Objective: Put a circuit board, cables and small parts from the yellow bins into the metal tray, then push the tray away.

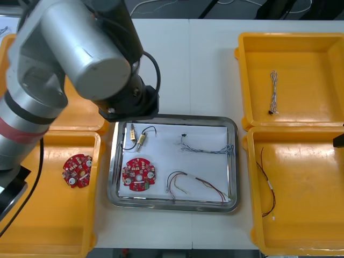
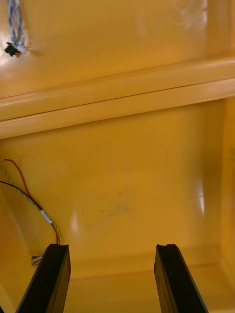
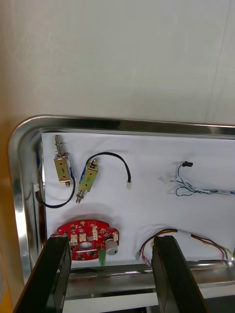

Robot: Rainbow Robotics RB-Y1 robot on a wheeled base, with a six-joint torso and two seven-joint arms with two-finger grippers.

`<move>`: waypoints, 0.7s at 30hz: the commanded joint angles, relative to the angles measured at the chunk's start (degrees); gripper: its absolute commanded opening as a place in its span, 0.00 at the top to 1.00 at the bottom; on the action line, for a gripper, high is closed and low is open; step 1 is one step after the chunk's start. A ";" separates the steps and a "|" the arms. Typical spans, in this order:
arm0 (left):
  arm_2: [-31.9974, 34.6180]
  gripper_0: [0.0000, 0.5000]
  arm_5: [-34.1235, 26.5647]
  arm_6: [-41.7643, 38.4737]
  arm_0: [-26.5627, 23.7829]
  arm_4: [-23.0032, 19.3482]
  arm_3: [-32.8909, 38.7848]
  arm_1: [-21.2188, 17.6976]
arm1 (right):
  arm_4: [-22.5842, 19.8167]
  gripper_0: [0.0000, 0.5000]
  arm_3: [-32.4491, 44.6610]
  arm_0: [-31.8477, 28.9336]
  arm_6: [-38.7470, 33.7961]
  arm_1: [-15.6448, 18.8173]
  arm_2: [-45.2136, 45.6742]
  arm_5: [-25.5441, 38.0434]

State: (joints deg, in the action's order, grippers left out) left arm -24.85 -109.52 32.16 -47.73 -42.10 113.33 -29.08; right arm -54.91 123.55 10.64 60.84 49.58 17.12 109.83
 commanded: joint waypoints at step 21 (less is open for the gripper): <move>30.56 0.02 -0.48 28.57 13.18 -13.71 3.83 -22.33 | -0.81 0.00 11.01 9.40 3.93 -0.36 -23.97 -7.44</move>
State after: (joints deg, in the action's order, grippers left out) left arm -0.37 -109.64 51.74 -38.88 -53.93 115.22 -48.12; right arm -55.05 132.77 16.73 61.22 49.55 -2.48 103.87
